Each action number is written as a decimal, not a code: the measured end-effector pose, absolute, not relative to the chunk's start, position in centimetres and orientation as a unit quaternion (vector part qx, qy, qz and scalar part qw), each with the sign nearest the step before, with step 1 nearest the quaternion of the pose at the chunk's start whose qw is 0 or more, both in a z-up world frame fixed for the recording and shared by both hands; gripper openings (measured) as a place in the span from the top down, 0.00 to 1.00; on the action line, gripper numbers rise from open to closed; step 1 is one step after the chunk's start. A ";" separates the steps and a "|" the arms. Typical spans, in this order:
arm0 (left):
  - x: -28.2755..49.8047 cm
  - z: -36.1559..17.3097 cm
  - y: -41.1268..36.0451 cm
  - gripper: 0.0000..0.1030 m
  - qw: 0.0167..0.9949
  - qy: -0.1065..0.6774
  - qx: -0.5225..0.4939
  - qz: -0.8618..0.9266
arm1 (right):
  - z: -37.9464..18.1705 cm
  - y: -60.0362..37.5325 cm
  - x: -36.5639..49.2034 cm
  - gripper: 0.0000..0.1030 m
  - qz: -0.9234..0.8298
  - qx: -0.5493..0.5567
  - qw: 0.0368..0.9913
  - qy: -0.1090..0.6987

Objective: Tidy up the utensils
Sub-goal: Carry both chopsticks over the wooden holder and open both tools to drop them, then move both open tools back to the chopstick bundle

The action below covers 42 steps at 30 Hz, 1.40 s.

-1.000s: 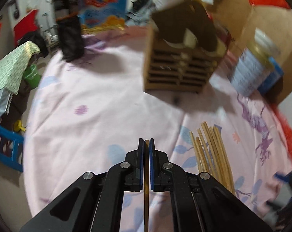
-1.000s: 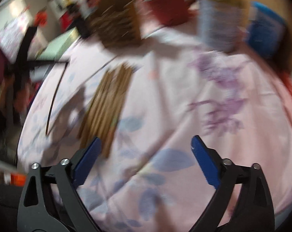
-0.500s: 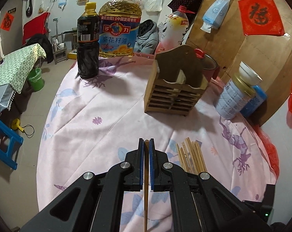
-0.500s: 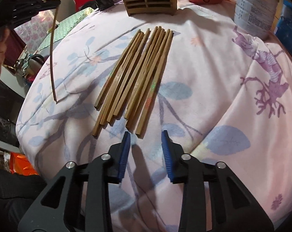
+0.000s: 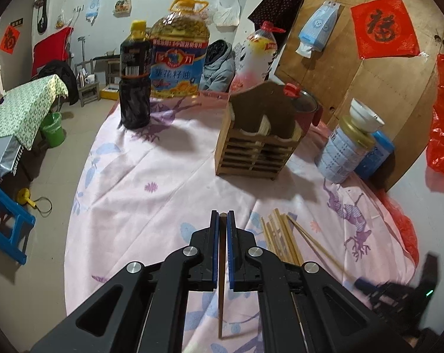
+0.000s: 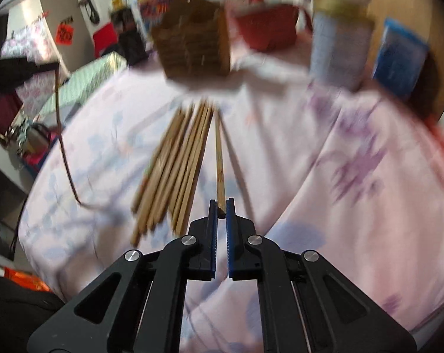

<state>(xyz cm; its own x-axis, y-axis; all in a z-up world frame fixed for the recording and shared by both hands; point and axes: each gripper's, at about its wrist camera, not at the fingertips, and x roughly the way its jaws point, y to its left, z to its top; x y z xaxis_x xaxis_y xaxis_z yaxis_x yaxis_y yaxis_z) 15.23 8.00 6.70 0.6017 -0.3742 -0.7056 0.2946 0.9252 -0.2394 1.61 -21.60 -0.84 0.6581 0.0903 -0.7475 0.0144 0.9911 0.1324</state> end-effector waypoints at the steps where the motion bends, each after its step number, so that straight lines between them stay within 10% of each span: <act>1: 15.4 7.1 7.9 0.95 0.895 0.401 -0.051 -0.190 | 0.7 -21.9 2.0 0.94 0.019 0.057 0.915 0.398; 25: 27.3 24.1 0.8 0.95 0.942 0.263 -0.037 -0.204 | 21.1 -21.5 18.6 0.94 0.107 0.011 0.968 0.226; 38: 32.7 15.2 -1.8 0.93 0.929 0.332 -0.024 -0.161 | 16.2 -21.9 28.4 0.90 0.094 0.073 0.955 0.273; 39: 32.6 14.8 -1.7 0.88 0.927 0.340 -0.020 -0.159 | 16.2 -22.3 28.0 0.88 0.092 0.083 0.954 0.273; 41: 32.0 14.6 -1.2 0.36 0.929 0.340 -0.014 -0.145 | 17.2 -23.2 26.6 0.79 0.088 0.088 0.958 0.259; 42: 31.4 14.9 -0.6 0.32 0.935 0.328 -0.013 -0.132 | 17.6 -23.6 25.9 0.77 0.083 0.087 0.961 0.250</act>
